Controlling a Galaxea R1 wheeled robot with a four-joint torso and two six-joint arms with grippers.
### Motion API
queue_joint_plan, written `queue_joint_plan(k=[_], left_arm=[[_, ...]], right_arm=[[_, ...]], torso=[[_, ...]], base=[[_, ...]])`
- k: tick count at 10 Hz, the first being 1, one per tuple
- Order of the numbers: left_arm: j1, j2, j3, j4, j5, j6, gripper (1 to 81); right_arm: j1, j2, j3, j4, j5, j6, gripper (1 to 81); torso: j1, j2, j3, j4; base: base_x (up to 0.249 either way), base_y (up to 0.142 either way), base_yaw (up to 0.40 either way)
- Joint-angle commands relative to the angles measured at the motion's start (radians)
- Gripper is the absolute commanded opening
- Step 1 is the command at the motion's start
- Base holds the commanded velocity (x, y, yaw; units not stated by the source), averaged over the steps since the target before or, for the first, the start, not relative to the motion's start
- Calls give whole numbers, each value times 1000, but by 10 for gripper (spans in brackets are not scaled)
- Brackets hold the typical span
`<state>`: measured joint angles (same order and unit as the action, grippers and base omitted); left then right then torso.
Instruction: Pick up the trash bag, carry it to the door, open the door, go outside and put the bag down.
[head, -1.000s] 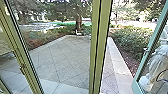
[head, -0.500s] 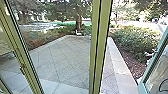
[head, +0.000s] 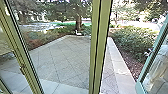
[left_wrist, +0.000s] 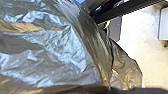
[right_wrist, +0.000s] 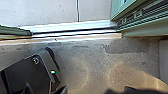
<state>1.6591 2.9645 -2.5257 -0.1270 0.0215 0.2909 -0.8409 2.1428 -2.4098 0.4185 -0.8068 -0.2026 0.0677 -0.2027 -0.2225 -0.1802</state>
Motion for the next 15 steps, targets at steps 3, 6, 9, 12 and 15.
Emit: queue_joint_plan(k=[3, 6, 9, 12, 15], left_arm=[[-31, -5, 13, -3, 71, 7, 10], [-34, -7, 12, -5, 71, 7, 10], [-41, -8, 12, -5, 69, 2, 10], [-48, -4, 12, 3, 69, 4, 10], [-57, -8, 12, 1, 69, 5, 10]], right_arm=[[-180, 103, 6, 181, 142, -185, 811], [-215, 169, 31, 192, 132, -258, 811], [-281, 239, 69, 175, 189, -256, 811], [-361, 326, 60, 25, 307, -176, 811], [-429, 395, 69, -225, 419, 75, 811]], torso=[[0, 0, 0, 0], [0, 0, 0, 0], [0, 0, 0, 0], [0, 0, 0, 0], [0, 0, 0, 0]], base=[[0, 0, 0], [0, 0, 0], [0, 0, 0], [0, 0, 0], [0, 0, 0]])
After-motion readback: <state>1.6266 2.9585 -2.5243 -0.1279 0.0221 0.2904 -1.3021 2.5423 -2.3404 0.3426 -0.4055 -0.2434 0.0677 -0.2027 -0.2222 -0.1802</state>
